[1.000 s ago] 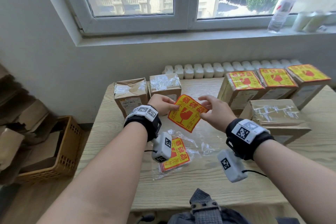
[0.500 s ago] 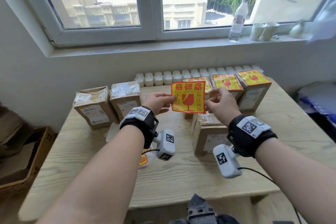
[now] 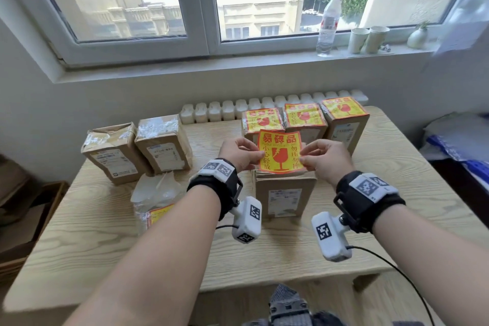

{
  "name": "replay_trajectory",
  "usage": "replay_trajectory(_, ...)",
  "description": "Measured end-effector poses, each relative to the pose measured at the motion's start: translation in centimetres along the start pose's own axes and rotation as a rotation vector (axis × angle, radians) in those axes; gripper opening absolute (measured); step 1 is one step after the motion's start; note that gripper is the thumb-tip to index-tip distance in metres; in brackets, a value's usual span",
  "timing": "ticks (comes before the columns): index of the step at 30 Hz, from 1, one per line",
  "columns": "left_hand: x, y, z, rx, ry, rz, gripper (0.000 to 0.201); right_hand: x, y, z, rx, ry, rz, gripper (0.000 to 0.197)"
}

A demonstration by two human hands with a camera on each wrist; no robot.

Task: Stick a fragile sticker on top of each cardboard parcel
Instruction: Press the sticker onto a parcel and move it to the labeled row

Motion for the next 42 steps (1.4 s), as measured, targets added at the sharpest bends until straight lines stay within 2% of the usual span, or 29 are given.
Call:
replay_trajectory(4, 0.2, 0.4, -1.2, 0.062, 0.011, 0.018, 0.018, -0.1, -0.8, 0.5, -0.072, -0.020, -0.014, 0.016)
replay_trajectory(9, 0.3, 0.6, -1.3, 0.149, -0.037, 0.041, 0.022, 0.1, -1.1, 0.6, -0.102, 0.005, -0.011, 0.017)
replay_trajectory(35, 0.5, 0.9, -1.5, 0.369, -0.159, 0.089, 0.023, 0.4, -1.0, -0.4, -0.291, -0.001, -0.052, 0.016)
replay_trajectory(42, 0.4, 0.5, -2.3, 0.539, -0.144, 0.080, 0.042, 0.2, -0.5, -1.0, -0.383, 0.004, -0.067, 0.028)
Point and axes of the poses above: each hand's wrist, its own x-axis towards the middle knuckle, its own z-axis out of the back of the hand, y = z × x, the point moved 4 cm from there along x, towards the middle knuckle, and after that the axes turned 14 degrees about y, right-handed, at the moved point
